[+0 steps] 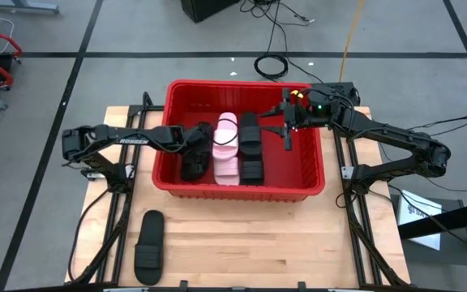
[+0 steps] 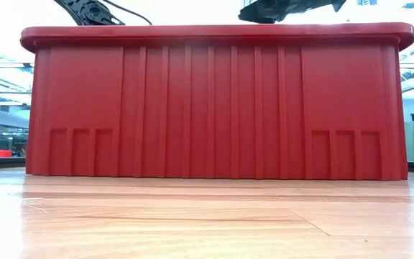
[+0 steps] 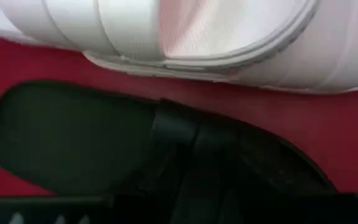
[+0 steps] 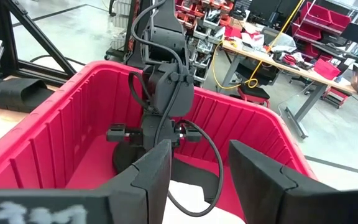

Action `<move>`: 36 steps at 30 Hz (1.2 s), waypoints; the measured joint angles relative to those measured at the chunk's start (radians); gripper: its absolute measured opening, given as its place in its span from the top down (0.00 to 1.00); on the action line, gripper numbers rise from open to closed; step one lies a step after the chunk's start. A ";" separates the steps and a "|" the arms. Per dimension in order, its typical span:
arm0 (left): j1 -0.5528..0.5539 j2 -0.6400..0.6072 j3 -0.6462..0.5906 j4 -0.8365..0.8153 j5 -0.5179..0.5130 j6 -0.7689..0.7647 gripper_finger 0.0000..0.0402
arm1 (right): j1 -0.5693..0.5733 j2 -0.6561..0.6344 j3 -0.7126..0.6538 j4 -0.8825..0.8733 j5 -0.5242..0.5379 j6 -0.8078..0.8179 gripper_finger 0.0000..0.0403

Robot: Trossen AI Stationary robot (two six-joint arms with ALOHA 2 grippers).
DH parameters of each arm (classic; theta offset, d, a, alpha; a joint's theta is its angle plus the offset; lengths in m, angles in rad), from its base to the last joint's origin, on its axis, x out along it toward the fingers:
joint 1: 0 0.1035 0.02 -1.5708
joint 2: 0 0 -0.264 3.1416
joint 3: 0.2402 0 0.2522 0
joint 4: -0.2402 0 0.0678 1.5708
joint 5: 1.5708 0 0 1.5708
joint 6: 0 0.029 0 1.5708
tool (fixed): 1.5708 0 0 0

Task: Pick and place slides into bin
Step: Put the black slide into the red bin

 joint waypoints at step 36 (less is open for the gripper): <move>-0.008 -0.346 -0.008 -0.037 -0.178 -0.005 0.63 | -0.021 0.000 0.000 0.001 0.000 0.003 0.62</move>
